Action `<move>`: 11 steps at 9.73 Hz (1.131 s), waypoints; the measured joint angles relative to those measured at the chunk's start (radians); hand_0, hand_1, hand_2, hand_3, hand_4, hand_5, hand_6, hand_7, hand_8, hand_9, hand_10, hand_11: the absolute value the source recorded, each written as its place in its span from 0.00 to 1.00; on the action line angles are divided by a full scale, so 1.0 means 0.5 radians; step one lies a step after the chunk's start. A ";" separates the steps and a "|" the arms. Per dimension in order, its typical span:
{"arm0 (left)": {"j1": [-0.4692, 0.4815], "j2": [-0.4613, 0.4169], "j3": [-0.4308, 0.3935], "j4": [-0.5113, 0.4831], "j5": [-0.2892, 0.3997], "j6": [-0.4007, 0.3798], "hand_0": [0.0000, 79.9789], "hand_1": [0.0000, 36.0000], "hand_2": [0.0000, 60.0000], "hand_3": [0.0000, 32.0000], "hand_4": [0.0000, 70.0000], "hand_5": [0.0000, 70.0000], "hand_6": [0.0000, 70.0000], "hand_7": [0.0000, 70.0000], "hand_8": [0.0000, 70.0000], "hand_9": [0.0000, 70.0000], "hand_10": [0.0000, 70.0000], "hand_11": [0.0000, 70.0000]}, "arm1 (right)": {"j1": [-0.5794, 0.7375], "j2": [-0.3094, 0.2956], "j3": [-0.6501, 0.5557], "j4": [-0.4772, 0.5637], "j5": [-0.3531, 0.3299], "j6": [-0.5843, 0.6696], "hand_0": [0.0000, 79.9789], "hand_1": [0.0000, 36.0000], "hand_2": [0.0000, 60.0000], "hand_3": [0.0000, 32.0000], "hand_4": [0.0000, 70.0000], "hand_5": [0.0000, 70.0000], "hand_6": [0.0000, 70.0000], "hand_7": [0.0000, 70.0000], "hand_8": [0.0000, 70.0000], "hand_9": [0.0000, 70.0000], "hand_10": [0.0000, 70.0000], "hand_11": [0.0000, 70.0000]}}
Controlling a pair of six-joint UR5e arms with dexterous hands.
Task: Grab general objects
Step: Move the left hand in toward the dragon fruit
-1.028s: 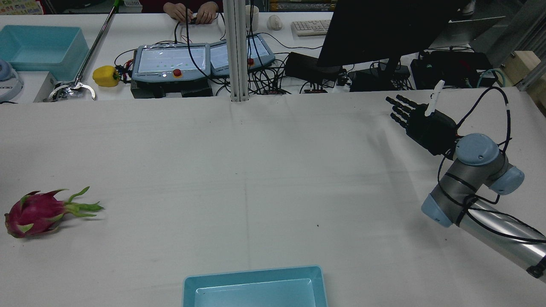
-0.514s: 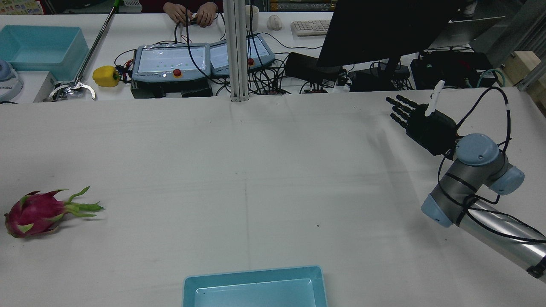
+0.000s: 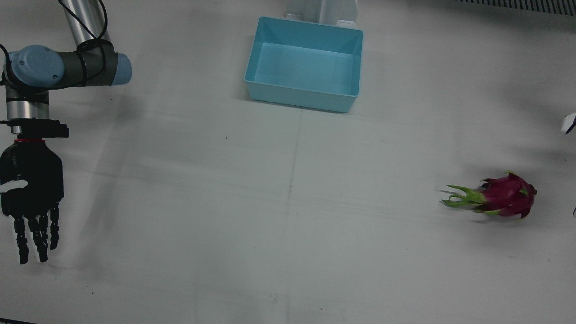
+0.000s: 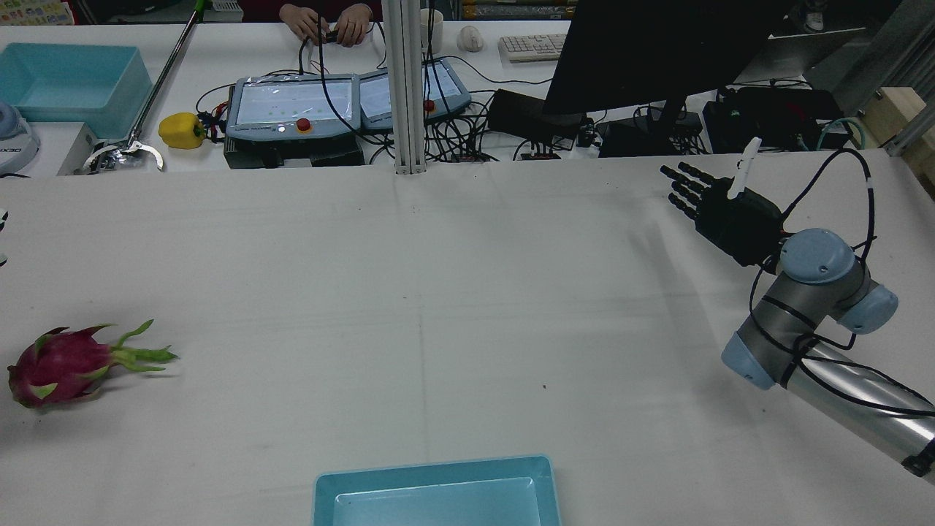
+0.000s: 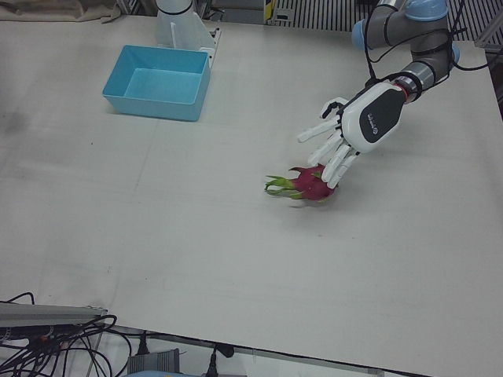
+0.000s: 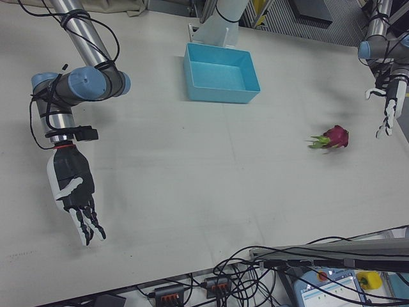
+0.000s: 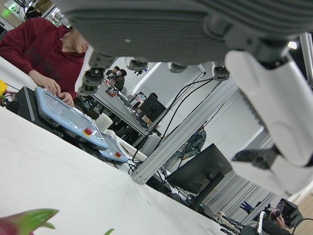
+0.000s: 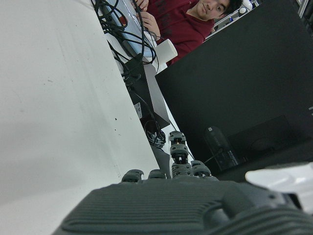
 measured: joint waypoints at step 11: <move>-0.031 -0.067 0.003 0.409 0.141 0.778 0.34 0.20 0.41 1.00 0.00 0.00 0.00 0.00 0.00 0.00 0.00 0.00 | 0.000 0.000 -0.001 0.000 0.000 0.000 0.00 0.00 0.00 0.00 0.00 0.00 0.00 0.00 0.00 0.00 0.00 0.00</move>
